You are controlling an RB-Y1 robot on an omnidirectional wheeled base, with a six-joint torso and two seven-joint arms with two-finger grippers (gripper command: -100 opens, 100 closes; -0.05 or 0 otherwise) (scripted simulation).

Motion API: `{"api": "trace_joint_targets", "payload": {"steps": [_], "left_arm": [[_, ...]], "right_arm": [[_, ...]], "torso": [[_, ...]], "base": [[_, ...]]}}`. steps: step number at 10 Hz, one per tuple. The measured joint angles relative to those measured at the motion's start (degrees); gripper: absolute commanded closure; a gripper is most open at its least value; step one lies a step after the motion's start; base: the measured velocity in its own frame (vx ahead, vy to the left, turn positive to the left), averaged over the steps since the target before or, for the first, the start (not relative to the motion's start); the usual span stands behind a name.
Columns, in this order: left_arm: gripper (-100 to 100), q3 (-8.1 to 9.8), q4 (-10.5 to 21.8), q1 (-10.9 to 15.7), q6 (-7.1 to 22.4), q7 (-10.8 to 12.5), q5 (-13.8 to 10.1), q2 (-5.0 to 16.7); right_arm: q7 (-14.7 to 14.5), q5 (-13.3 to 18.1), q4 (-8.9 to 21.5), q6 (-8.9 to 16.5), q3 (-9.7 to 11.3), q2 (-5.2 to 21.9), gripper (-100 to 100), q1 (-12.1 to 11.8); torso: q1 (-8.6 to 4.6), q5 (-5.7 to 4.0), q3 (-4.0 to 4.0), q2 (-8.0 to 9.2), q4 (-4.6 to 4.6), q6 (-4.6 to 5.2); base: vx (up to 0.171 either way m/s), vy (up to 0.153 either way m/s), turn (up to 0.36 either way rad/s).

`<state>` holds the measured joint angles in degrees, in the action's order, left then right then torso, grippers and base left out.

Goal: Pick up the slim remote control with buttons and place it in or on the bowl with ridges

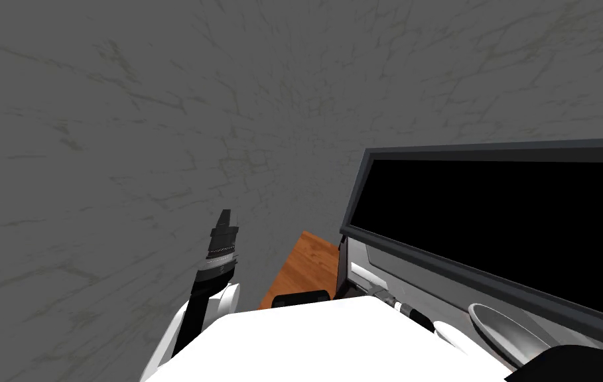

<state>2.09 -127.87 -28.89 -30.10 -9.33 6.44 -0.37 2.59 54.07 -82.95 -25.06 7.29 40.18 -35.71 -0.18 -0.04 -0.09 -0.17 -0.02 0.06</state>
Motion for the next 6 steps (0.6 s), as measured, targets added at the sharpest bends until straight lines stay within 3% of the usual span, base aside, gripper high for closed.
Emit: {"api": "trace_joint_targets", "payload": {"steps": [6], "left_arm": [[0,0.00,0.0,0.0,0.0,0.0,0.0,0.0]], "right_arm": [[2.4,9.1,5.7,-0.4,1.6,3.5,-100,-0.6]], "torso": [[0.00,0.01,-0.04,-0.07,-0.01,0.01]], "base": [[-0.003,-0.005,0.267]]}}
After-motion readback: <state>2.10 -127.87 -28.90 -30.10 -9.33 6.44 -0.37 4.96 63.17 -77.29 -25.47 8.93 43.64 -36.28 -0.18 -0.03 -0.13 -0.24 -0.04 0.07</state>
